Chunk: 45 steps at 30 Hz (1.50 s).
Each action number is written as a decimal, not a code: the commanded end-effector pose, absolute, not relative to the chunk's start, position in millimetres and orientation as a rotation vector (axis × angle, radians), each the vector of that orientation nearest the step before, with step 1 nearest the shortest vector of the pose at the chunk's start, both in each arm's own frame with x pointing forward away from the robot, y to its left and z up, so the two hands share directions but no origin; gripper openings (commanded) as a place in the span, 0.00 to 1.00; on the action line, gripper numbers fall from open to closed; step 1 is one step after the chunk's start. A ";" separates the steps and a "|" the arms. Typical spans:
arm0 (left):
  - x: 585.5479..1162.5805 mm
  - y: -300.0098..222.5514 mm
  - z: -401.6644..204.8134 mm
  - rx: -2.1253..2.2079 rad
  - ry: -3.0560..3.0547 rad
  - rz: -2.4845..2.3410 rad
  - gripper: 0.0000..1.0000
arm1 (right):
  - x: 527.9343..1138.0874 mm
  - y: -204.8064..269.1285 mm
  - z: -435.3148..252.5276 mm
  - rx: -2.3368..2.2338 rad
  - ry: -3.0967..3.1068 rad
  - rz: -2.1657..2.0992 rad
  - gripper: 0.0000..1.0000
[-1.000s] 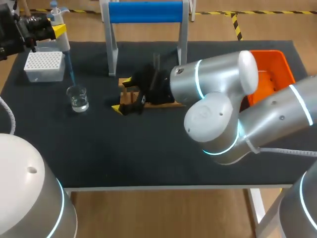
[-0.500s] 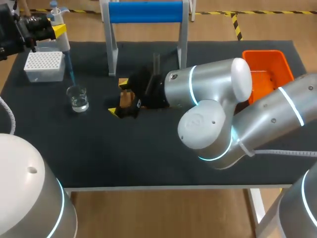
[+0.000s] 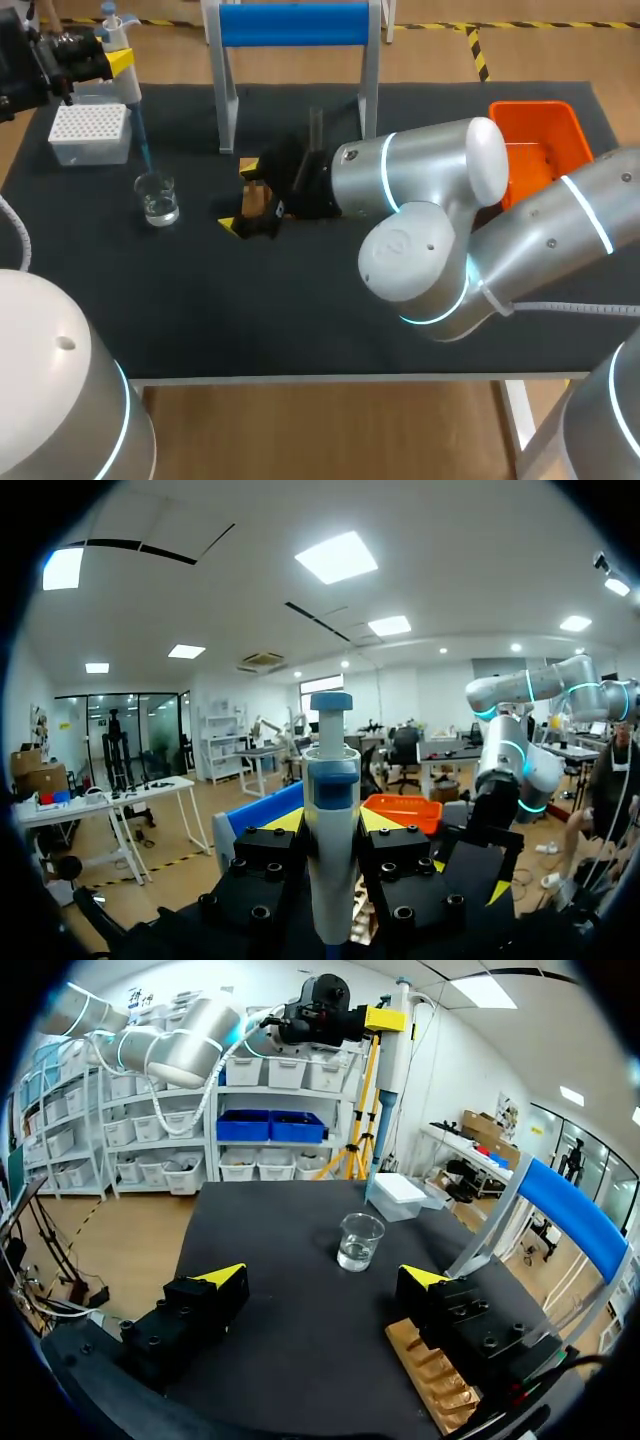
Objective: Invert the test tube, pick up the pipette, mount the tip to pipette, aspirate from beaker and dispense into the tube, eject the tip, return the pipette, and cap with the stopper.
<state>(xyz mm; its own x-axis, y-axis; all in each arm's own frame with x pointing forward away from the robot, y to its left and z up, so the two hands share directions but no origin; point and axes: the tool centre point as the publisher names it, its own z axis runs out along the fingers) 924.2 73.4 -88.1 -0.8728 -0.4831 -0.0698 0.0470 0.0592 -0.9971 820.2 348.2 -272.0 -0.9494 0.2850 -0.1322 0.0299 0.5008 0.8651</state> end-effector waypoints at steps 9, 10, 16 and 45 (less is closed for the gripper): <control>926.3 77.5 -100.1 -0.411 1.934 -1.873 0.00 | 820.4 347.9 -272.8 0.267 2.488 1.431 1.00; 926.4 78.2 -102.8 -0.414 1.935 -1.869 0.00 | 820.4 347.9 -272.8 0.267 2.488 1.431 1.00; 929.4 80.2 -114.8 -0.419 1.932 -1.866 0.00 | 820.4 347.9 -272.8 0.267 2.488 1.431 1.00; 943.6 85.3 -162.4 -0.450 1.931 -1.900 0.00 | 820.4 347.9 -272.8 0.267 2.488 1.431 1.00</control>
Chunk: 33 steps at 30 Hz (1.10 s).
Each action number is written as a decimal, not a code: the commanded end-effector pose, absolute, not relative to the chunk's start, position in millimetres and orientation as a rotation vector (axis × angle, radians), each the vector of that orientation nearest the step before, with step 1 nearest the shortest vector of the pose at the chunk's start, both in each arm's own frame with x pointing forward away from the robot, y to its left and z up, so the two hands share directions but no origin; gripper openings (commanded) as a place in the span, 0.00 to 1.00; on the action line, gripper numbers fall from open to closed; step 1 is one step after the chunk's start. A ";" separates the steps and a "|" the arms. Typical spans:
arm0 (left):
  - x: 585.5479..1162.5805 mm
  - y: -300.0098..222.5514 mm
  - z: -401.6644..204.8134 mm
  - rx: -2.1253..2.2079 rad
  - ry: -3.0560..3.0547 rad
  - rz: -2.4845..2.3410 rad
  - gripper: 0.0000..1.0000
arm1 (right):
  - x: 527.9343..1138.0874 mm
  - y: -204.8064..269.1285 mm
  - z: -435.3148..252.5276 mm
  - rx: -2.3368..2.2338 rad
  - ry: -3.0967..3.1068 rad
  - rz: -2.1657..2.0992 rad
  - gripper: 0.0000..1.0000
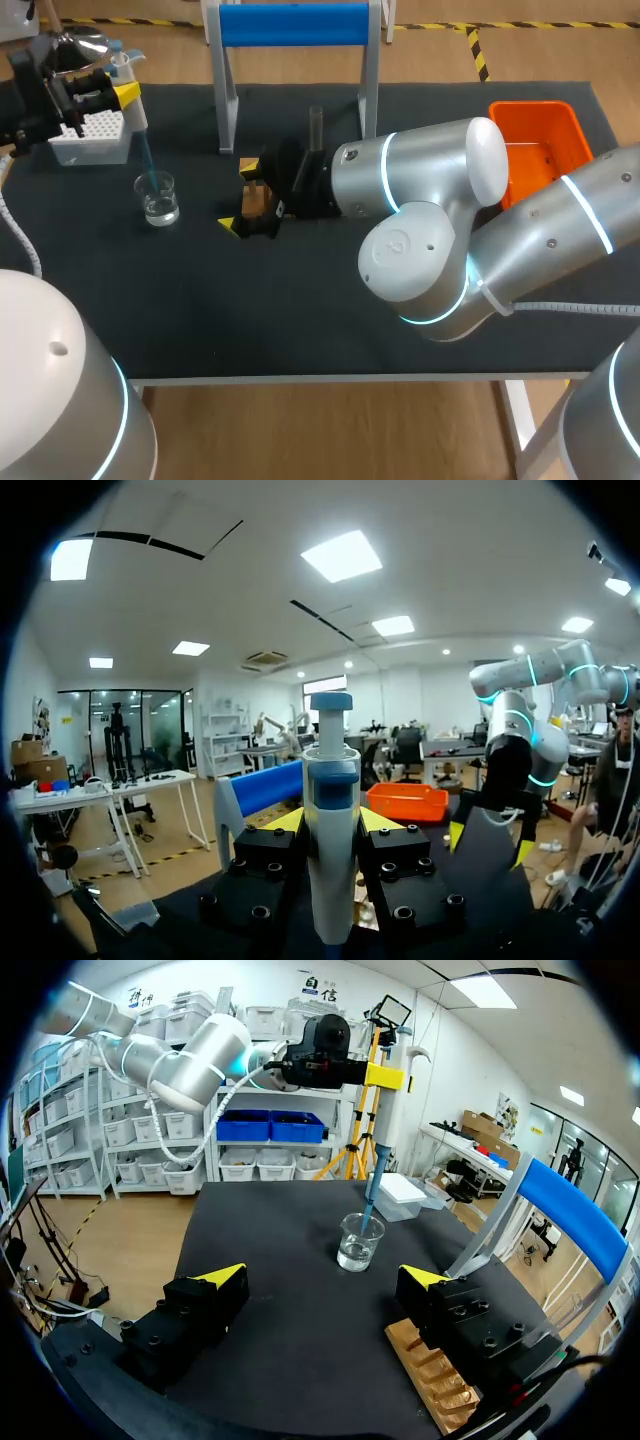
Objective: Invert the test tube, pick up the pipette, mount the tip to pipette, aspirate from beaker and dispense into the tube, eject the tip, return the pipette, and cap with the stopper.
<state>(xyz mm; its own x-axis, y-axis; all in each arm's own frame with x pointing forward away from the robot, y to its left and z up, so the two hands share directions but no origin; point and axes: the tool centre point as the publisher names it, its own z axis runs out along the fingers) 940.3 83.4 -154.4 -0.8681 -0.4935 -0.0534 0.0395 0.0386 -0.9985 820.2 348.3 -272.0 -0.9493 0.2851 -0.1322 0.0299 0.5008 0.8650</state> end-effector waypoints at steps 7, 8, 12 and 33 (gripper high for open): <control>944.7 87.3 -171.1 -0.455 1.930 -1.909 0.00 | 820.4 347.9 -272.8 0.267 2.488 1.431 1.00; 945.0 87.8 -172.5 -0.458 1.931 -1.910 0.00 | 820.4 347.9 -272.8 0.267 2.488 1.431 1.00; 945.0 88.6 -177.5 -0.466 1.930 -1.915 0.00 | 820.4 347.9 -272.8 0.267 2.488 1.431 1.00; 946.7 92.2 -191.7 -0.505 1.930 -1.929 0.00 | 820.4 347.9 -272.8 0.267 2.488 1.431 1.00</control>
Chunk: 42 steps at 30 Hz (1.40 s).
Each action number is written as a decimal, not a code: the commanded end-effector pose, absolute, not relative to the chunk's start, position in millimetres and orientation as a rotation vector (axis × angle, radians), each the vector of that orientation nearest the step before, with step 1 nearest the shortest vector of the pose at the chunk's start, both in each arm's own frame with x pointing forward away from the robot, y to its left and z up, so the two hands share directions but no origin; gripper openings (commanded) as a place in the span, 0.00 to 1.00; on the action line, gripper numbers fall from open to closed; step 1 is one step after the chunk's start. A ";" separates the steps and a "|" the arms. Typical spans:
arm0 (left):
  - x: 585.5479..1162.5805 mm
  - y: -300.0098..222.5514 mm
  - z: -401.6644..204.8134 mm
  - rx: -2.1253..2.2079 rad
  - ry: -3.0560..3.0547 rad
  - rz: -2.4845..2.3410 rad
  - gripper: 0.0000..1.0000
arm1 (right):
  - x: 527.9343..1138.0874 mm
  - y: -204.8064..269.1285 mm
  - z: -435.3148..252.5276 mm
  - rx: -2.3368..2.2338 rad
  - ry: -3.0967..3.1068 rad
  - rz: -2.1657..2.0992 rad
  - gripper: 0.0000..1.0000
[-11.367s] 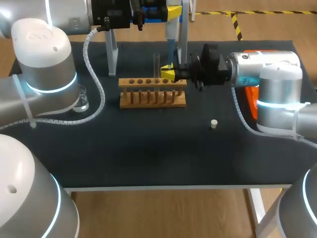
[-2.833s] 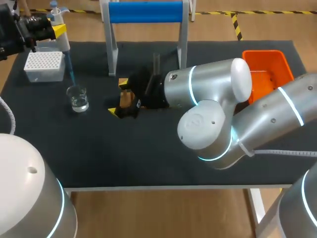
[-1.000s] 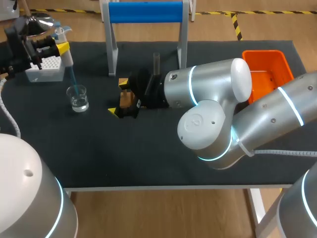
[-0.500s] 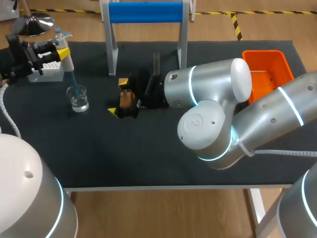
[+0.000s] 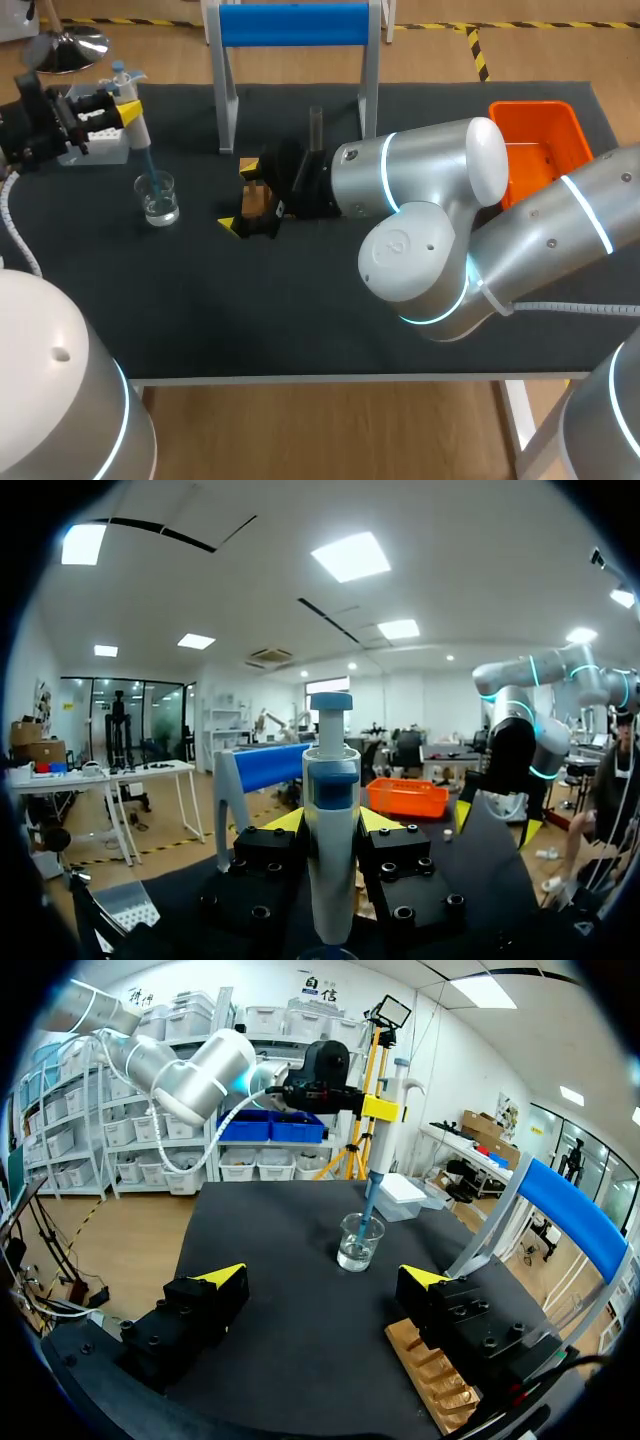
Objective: Invert the test tube, pick up the pipette, mount the tip to pipette, aspirate from beaker and dispense into the tube, eject the tip, return the pipette, and cap with the stopper.
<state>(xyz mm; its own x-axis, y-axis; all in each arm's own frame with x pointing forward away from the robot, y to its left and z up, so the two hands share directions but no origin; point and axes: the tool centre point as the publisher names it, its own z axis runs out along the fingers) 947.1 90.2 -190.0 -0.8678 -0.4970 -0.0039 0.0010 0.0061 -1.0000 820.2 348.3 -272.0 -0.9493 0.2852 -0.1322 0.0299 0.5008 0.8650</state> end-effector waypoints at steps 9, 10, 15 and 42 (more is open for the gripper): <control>946.0 93.3 -191.6 -0.509 1.926 -1.929 0.00 | 820.4 347.9 -272.8 0.267 2.488 1.431 1.00; 946.0 93.3 -191.6 -0.509 1.926 -1.929 0.00 | 820.4 347.9 -272.8 0.267 2.488 1.431 1.00; 946.0 93.3 -191.6 -0.509 1.926 -1.929 0.00 | 820.4 347.9 -272.8 0.267 2.488 1.431 1.00; 946.0 93.3 -191.6 -0.509 1.926 -1.929 0.00 | 829.8 316.0 -132.7 -0.266 2.620 1.623 1.00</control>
<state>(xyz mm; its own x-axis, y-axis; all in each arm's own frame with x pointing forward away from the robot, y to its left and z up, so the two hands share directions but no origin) 946.2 92.6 -191.5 -0.8665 -0.4992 -0.0026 0.0029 0.0001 -1.0000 830.2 344.4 -160.0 -0.9557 0.1465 -0.2554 -0.1752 0.4145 0.8930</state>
